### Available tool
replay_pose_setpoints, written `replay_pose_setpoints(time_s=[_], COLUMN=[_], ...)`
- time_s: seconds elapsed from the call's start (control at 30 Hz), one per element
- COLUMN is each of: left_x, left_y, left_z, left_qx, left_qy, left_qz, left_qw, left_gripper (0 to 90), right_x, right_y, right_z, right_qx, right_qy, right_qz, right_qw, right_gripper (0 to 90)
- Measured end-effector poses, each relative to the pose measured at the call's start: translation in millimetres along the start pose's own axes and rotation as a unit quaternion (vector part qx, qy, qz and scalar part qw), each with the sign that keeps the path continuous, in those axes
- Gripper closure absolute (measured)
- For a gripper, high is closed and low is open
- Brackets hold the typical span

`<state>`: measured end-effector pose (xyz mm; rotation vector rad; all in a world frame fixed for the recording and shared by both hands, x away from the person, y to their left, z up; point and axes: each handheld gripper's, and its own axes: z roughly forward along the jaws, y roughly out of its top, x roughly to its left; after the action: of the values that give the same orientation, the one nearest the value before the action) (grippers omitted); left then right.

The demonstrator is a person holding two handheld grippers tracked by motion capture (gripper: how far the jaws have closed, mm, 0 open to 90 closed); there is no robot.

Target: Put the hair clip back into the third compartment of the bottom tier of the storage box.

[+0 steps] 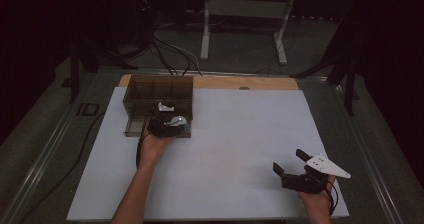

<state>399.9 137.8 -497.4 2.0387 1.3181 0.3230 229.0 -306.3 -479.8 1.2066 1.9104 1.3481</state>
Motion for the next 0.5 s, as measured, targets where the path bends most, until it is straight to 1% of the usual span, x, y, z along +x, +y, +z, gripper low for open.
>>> replay_pose_setpoints(time_s=[0.13,0.23,0.33,0.5], left_x=[2.4,3.1,4.5,8.8], left_y=[-1.2,-1.6,-2.1,-5.4], left_z=[0.2,-1.2,-4.0,-12.5], left_qx=[0.006,0.003,0.001,-0.001], left_qy=[0.005,0.009,0.020,0.030], left_qz=[0.001,0.001,0.003,0.008], left_qw=[1.0000,1.0000,0.9998,0.9995], left_gripper=[46.7,43.7,40.7,39.9], right_x=[0.6,0.3,0.3,0.4], right_y=[0.1,0.1,0.0,0.0], right_z=[0.1,0.2,0.2,0.2], right_qx=[0.001,0.000,0.001,0.001], right_qy=[0.001,0.001,0.001,0.001], right_qz=[-0.001,-0.001,0.000,-0.001], right_qw=[1.0000,1.0000,1.0000,1.0000], right_gripper=[1.3,1.3,1.3,1.3])
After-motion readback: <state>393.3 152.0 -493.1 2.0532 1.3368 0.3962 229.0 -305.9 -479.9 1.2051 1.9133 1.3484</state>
